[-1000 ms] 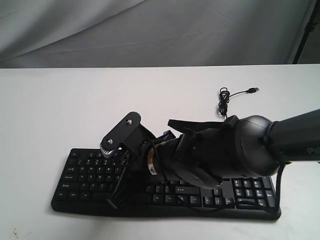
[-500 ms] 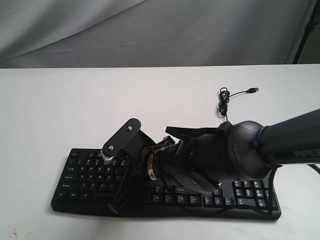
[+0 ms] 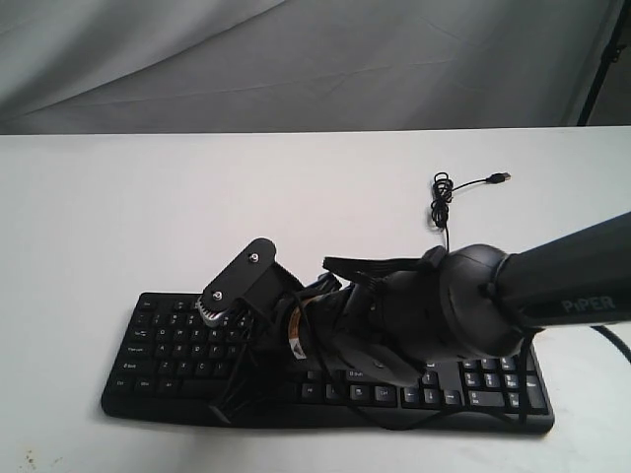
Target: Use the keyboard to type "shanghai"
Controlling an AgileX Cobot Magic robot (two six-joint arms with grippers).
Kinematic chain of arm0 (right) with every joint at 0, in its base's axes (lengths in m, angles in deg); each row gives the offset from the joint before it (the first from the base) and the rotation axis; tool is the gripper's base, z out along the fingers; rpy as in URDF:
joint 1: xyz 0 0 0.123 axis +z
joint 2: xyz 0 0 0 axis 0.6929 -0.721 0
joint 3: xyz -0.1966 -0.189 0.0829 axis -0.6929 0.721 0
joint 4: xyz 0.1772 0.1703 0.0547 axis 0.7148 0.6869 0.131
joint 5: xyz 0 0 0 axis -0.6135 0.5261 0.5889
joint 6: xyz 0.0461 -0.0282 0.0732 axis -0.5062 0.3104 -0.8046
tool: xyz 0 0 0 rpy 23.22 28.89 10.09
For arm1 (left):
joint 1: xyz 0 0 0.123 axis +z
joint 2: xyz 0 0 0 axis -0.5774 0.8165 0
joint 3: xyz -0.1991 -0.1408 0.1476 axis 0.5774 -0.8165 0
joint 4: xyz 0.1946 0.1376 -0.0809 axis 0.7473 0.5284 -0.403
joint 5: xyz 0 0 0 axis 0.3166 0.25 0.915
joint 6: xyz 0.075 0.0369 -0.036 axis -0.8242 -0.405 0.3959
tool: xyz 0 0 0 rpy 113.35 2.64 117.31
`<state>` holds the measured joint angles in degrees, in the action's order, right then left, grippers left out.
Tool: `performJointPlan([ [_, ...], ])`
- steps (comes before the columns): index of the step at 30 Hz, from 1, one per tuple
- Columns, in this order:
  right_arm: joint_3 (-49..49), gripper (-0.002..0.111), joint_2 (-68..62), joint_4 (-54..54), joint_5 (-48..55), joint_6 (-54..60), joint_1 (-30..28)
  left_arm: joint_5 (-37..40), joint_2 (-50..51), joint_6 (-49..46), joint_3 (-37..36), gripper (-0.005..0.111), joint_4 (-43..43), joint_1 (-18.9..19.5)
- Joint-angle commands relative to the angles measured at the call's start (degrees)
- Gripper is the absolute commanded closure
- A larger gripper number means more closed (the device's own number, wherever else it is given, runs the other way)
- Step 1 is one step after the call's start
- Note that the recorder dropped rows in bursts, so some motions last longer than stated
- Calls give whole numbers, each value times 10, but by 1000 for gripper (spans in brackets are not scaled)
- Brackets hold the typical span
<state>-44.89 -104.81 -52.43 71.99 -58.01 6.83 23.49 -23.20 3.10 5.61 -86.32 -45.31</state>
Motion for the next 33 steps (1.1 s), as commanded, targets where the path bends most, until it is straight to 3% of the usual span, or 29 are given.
performJointPlan([
  [1, 1, 108, -3, 5, 8, 4, 1, -2, -2, 2, -2, 107, 0, -2],
  [13, -16, 108, 7, 5, 33, 4, -2, -2, -2, 2, -2, 107, 0, -2],
  [19, -92, 108, 5, -9, 104, 4, 27, -2, -2, 2, -2, 107, 0, -2],
  [33, -229, 108, -94, -10, 125, 4, 73, -2, -2, 2, -2, 107, 0, -2],
])
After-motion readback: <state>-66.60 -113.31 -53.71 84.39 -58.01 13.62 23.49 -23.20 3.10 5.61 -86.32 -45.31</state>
